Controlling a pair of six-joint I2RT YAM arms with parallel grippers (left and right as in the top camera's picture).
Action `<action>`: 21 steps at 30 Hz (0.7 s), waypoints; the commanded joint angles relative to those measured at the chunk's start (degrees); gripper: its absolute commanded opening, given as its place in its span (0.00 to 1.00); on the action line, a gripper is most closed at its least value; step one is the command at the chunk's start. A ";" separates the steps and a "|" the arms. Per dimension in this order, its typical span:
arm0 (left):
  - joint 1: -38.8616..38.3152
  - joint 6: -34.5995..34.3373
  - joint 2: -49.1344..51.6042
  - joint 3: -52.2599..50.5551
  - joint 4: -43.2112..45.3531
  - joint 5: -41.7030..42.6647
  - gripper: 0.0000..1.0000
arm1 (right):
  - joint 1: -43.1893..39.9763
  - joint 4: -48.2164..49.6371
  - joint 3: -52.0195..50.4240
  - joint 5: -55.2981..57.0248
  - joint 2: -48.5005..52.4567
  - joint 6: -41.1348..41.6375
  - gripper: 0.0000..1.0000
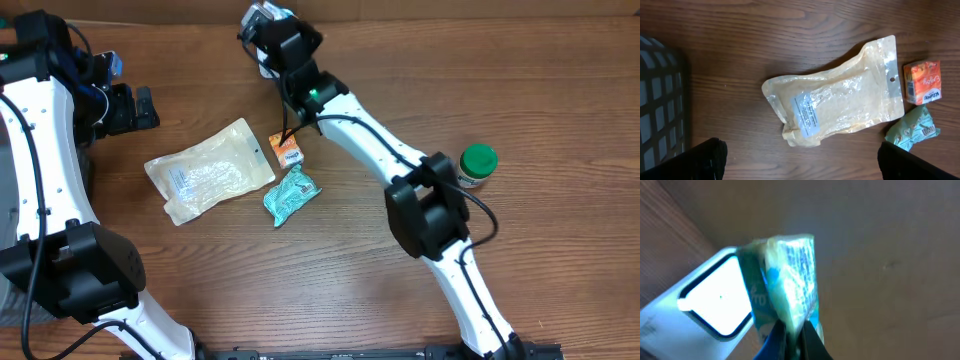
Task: Scan the item barcode
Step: 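Carry the Kleenex pack to the scanner and hold it at the window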
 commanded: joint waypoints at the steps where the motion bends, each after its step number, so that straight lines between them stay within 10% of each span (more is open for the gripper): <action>1: -0.44 -0.33 -0.72 1.16 0.15 0.66 0.99 | 0.02 5.07 0.98 0.76 4.20 -14.03 0.04; 21: -0.44 -0.33 -0.72 1.14 0.15 0.66 1.00 | 0.02 7.48 0.98 -2.49 5.18 -8.55 0.04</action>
